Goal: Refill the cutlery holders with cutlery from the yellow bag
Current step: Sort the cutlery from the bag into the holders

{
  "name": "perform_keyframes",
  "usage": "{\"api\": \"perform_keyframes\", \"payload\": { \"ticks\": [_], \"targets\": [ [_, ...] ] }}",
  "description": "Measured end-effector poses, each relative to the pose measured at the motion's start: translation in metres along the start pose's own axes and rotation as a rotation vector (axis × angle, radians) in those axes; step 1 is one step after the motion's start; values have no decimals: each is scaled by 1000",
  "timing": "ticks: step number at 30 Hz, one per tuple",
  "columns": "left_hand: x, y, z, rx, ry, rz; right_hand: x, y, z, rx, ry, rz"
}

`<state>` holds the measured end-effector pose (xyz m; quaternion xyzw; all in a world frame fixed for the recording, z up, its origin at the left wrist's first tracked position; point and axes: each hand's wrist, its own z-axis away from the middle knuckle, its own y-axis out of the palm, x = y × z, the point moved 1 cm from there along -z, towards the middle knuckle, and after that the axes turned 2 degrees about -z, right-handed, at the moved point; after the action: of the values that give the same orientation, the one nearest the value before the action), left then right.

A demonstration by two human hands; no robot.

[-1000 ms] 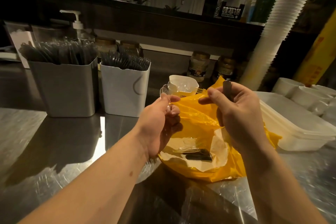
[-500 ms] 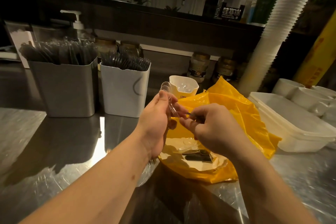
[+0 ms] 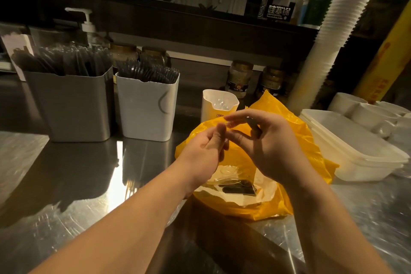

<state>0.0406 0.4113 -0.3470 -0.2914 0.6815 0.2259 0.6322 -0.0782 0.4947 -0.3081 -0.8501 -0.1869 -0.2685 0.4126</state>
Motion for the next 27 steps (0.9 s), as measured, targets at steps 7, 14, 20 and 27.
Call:
{"api": "perform_keyframes", "payload": {
  "ticks": [7, 14, 20, 27],
  "targets": [
    [1, 0, 1, 36, -158, 30, -10, 8, -1, -60, 8, 87],
    [2, 0, -3, -42, -15, 8, -17, 5, -3, -134, 44, 12],
    [5, 1, -1, -32, 60, -178, -18, 4, -3, -151, 64, 54],
    [10, -1, -4, -39, 94, -199, -11, 1, -11, -52, 93, 182]
  ]
}}
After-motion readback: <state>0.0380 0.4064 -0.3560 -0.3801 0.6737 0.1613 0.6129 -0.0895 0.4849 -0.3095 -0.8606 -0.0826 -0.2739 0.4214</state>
